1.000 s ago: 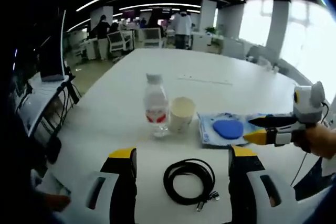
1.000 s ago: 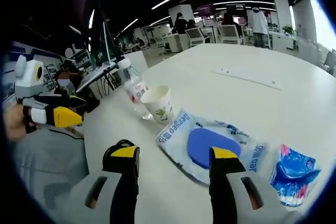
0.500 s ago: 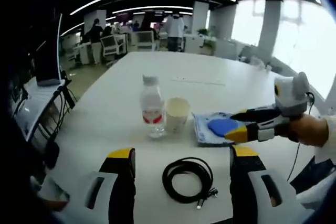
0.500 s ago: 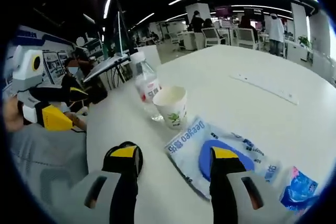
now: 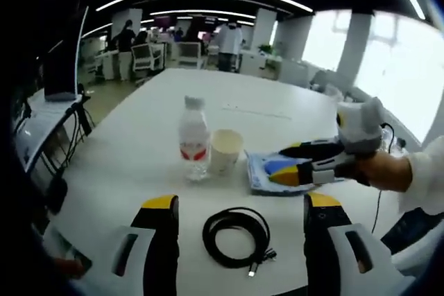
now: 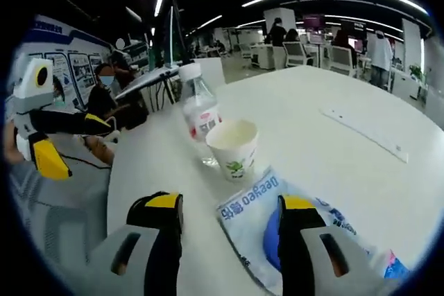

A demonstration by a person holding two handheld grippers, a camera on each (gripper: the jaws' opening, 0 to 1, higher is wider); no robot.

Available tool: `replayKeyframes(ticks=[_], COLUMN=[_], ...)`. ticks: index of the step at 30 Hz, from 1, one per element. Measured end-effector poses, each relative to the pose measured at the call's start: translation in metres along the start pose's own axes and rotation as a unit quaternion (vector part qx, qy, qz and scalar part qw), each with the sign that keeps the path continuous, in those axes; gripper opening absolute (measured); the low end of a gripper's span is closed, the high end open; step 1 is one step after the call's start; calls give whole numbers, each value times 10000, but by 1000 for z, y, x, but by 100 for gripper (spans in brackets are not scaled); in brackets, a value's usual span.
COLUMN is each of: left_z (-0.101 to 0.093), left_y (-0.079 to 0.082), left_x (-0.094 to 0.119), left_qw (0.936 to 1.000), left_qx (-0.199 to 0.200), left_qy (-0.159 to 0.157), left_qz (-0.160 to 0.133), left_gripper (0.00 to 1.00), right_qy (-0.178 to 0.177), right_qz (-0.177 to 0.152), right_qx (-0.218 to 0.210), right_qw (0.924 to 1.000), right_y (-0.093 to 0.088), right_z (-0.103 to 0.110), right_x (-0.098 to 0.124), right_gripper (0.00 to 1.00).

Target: Arrange the tabletop items into an orderly group along one side of the table until the central work area is clear of visible clutter.

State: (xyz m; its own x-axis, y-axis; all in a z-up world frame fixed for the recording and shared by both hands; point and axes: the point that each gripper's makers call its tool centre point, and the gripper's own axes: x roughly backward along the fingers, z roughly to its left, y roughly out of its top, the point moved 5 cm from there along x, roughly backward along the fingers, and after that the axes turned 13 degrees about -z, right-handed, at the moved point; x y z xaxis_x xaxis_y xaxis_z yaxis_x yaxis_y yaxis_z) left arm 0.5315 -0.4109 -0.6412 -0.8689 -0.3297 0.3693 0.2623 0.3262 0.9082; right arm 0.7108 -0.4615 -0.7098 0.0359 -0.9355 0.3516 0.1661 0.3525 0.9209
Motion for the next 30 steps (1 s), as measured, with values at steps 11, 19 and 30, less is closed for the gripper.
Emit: replayKeyframes(ticks=[11,19,30], left_z=[0,2,0], left_y=[-5,-9,-3], left_x=[6,10,8], left_qw=[9997,9996,9994], left_qx=[108,76,-209], left_qy=[-194,-284,-252], left_qz=[-54,28,-91], left_gripper=[70,71,71], right_qy=[308,471,689], right_qz=[2,-30,-137], right_qx=[296,474,610], right_qw=[9991,9978,9957], right_y=[6,14,14], right_z=[0,0,-1], right_x=[-32,-55,-69], right_gripper=[55,56,58])
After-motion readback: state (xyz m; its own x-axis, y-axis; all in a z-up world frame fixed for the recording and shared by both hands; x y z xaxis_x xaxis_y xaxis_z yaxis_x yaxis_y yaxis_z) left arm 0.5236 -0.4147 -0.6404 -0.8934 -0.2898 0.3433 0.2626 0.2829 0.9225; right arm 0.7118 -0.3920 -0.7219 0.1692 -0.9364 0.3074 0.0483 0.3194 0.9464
